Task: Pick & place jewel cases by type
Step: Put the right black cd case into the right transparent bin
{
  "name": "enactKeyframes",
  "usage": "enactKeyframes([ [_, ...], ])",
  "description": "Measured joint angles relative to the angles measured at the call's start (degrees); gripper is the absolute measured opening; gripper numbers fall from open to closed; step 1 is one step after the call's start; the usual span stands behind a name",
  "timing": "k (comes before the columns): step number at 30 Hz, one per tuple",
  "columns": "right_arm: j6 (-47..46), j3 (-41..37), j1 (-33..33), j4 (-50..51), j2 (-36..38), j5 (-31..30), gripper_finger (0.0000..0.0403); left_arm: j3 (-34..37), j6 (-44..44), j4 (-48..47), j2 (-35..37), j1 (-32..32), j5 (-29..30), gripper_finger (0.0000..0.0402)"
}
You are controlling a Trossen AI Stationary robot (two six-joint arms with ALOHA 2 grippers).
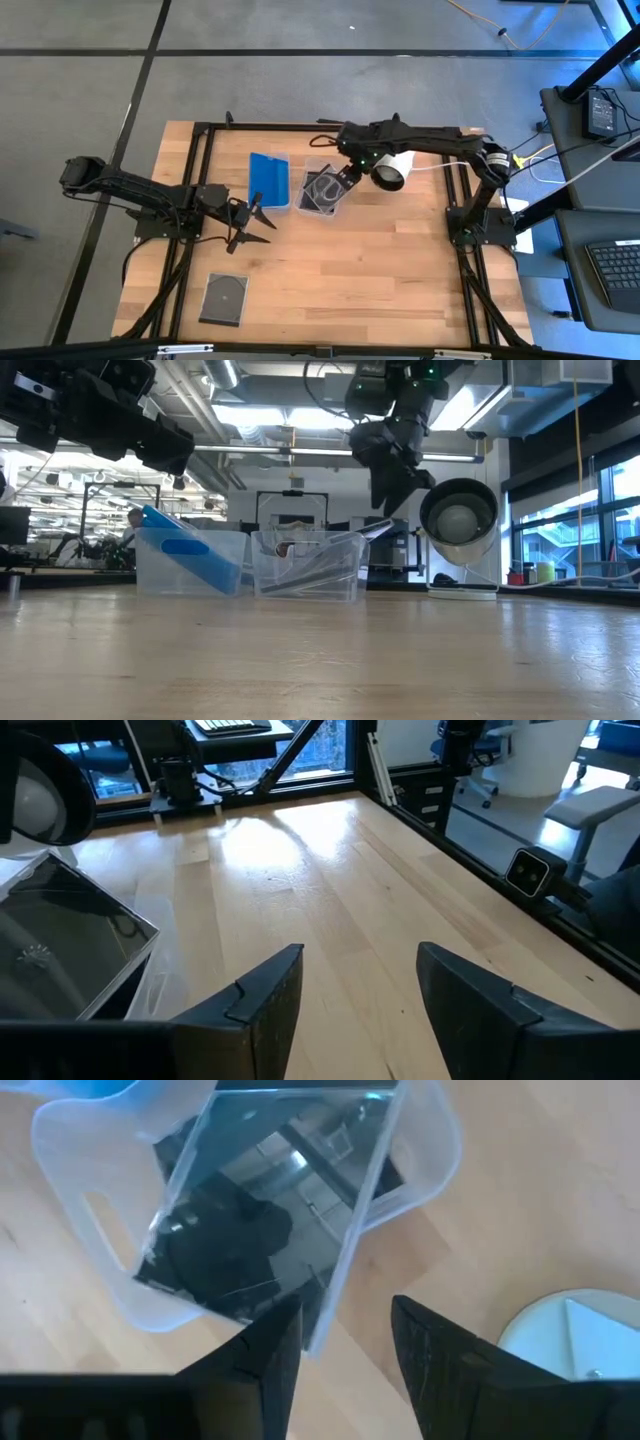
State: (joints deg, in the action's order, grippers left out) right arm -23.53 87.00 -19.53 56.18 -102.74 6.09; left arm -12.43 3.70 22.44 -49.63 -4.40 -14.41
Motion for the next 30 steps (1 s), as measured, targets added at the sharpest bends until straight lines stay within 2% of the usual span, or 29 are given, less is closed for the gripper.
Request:
enactKeyframes([
  [14, 0.05, -0.02, 3.06, 1.44, -3.51, 1.43, 0.0159, 0.02, -1.05, -0.88, 0.0, 0.0, 0.0, 0.0195],
  [21, -1.67, -0.02, 6.3, 1.49, -3.56, 4.13, 0.0159, 0.02, -1.03, -1.15, -0.02, 0.0, 0.02, 0.0196],
  [30, -4.57, -0.02, 11.23, -0.69, -3.56, 4.22, 0.0159, 0.02, -1.03, -1.25, -0.02, 0.0, 0.02, 0.0192],
])
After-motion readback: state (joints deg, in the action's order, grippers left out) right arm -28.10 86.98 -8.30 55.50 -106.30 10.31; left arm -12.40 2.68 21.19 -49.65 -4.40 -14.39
